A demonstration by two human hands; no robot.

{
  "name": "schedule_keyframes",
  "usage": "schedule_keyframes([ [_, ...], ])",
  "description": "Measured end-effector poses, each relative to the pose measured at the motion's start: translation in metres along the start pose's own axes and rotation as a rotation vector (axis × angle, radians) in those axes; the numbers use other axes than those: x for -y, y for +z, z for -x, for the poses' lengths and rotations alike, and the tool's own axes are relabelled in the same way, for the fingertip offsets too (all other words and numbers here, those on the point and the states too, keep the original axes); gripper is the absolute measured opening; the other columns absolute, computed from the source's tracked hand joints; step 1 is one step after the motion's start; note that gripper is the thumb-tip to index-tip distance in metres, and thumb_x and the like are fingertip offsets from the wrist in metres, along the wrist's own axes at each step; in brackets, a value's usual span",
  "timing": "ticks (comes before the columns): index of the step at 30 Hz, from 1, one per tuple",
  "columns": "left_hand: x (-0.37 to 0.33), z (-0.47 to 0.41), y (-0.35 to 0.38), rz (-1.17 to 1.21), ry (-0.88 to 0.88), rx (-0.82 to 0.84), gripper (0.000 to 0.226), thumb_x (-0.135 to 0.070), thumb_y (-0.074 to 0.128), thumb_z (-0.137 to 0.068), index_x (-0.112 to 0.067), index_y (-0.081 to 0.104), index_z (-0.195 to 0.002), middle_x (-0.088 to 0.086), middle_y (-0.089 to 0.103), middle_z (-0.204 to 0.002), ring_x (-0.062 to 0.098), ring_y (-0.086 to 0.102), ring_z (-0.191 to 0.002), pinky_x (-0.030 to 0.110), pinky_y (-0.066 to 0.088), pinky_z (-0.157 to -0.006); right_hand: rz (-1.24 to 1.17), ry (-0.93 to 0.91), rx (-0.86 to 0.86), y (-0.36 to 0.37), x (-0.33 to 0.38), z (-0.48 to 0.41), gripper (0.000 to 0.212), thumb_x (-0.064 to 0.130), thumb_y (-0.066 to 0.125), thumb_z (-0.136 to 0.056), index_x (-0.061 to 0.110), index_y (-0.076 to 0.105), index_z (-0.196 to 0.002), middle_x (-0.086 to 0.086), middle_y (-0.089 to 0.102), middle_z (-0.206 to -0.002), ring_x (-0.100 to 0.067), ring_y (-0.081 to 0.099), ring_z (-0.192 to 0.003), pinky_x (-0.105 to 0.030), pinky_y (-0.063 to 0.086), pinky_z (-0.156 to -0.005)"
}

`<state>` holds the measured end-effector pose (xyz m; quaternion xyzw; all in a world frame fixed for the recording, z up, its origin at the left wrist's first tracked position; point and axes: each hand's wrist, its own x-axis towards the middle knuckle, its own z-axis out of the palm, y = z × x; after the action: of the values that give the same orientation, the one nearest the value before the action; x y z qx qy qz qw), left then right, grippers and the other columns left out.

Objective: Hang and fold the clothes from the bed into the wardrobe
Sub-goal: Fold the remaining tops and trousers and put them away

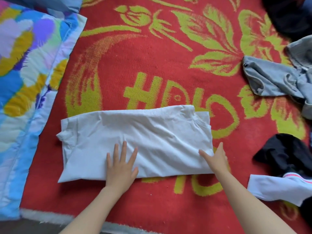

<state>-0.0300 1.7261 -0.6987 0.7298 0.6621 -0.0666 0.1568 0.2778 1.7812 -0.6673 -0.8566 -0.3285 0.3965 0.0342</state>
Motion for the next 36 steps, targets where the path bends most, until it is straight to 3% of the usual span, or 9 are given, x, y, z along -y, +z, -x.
schedule_keyframes([
  [4,-0.008,0.023,0.013,-0.038,0.033,0.182,0.093,-0.038,0.090,-0.039,-0.024,0.057,-0.125,0.022,0.047,-0.134,0.041,0.038,-0.121,0.063,0.046,-0.079,-0.167,0.077,-0.007,0.011,0.005,0.002,0.093,0.035,0.077,-0.073,-0.004,0.028,-0.142,-0.019,0.040,-0.139,-0.033,0.037,-0.132,-0.043,0.035,-0.101],
  [7,-0.003,0.038,0.016,-0.040,0.034,0.296,0.090,-0.043,0.091,-0.033,-0.024,0.067,-0.117,0.022,0.056,-0.128,0.039,0.038,-0.119,0.061,0.049,-0.076,-0.280,0.122,-0.012,0.001,0.017,0.004,0.035,0.016,0.073,-0.070,-0.008,0.063,-0.094,-0.015,0.060,-0.087,-0.028,0.058,-0.084,-0.040,0.046,-0.072],
  [11,0.001,0.043,-0.005,-0.007,0.040,0.458,0.069,-0.046,0.048,-0.091,-0.033,0.015,-0.150,0.012,-0.009,-0.158,0.031,-0.009,-0.145,0.052,0.010,-0.114,-0.055,-0.066,-0.123,-0.011,0.067,0.043,0.016,0.027,0.050,-0.063,0.012,0.044,-0.060,-0.001,0.044,-0.058,-0.026,0.043,-0.068,-0.034,0.030,-0.072],
  [14,0.007,0.043,-0.019,0.206,-0.049,0.556,0.061,-0.041,0.037,-0.098,-0.031,0.009,-0.151,0.001,-0.010,-0.159,0.019,-0.008,-0.146,0.039,0.003,-0.117,0.120,-0.369,-0.184,0.003,0.123,0.101,0.025,0.020,0.051,-0.082,0.015,0.037,-0.062,0.000,0.045,-0.060,-0.030,0.044,-0.071,-0.032,0.024,-0.075],
  [20,0.036,0.065,-0.041,1.700,-0.838,-0.063,0.037,-0.025,0.036,-0.102,-0.015,0.043,-0.137,0.006,0.059,-0.123,0.025,0.053,-0.120,0.032,0.034,-0.105,0.325,-0.902,0.158,0.099,0.207,0.214,0.019,0.016,0.048,-0.088,0.019,0.039,-0.072,-0.013,0.066,-0.095,-0.033,0.056,-0.095,-0.035,0.021,-0.075],
  [24,0.093,0.090,-0.036,2.456,-0.809,-0.266,0.077,-0.068,0.039,-0.086,-0.022,0.033,-0.147,0.005,0.057,-0.133,0.022,0.046,-0.130,0.035,0.040,-0.100,0.384,-0.932,0.744,0.154,0.198,0.248,0.056,0.040,0.051,-0.093,0.015,0.035,-0.141,-0.015,0.045,-0.137,-0.033,0.037,-0.128,-0.045,0.029,-0.104],
  [27,0.108,0.093,-0.052,2.343,-0.950,-0.263,0.112,-0.056,0.087,-0.048,-0.019,0.040,-0.143,-0.007,0.070,-0.110,0.008,0.058,-0.114,0.029,0.042,-0.086,0.306,-0.810,0.778,0.159,0.163,0.230,0.070,0.046,0.042,-0.096,0.021,0.009,-0.151,-0.014,0.018,-0.153,-0.027,0.015,-0.141,-0.041,0.016,-0.115],
  [30,0.106,0.084,-0.052,1.945,-0.991,-0.454,0.053,0.000,0.055,-0.092,-0.003,0.036,-0.142,-0.025,0.067,-0.065,-0.009,0.065,-0.084,0.008,0.046,-0.060,0.484,-0.779,0.607,0.151,0.127,0.191,0.060,0.040,0.039,-0.099,0.019,0.016,-0.150,-0.013,0.018,-0.153,-0.027,0.019,-0.140,-0.038,0.022,-0.112],
  [36,0.114,0.088,-0.040,1.733,-1.060,-0.611,0.058,0.019,0.043,-0.084,-0.015,0.052,-0.131,0.012,0.058,-0.127,0.024,0.057,-0.112,0.036,0.044,-0.096,0.885,-1.113,0.215,0.136,0.086,0.147,0.071,0.036,0.079,-0.064,0.013,0.050,-0.125,-0.020,0.056,-0.127,-0.035,0.058,-0.114,-0.042,0.056,-0.078],
])
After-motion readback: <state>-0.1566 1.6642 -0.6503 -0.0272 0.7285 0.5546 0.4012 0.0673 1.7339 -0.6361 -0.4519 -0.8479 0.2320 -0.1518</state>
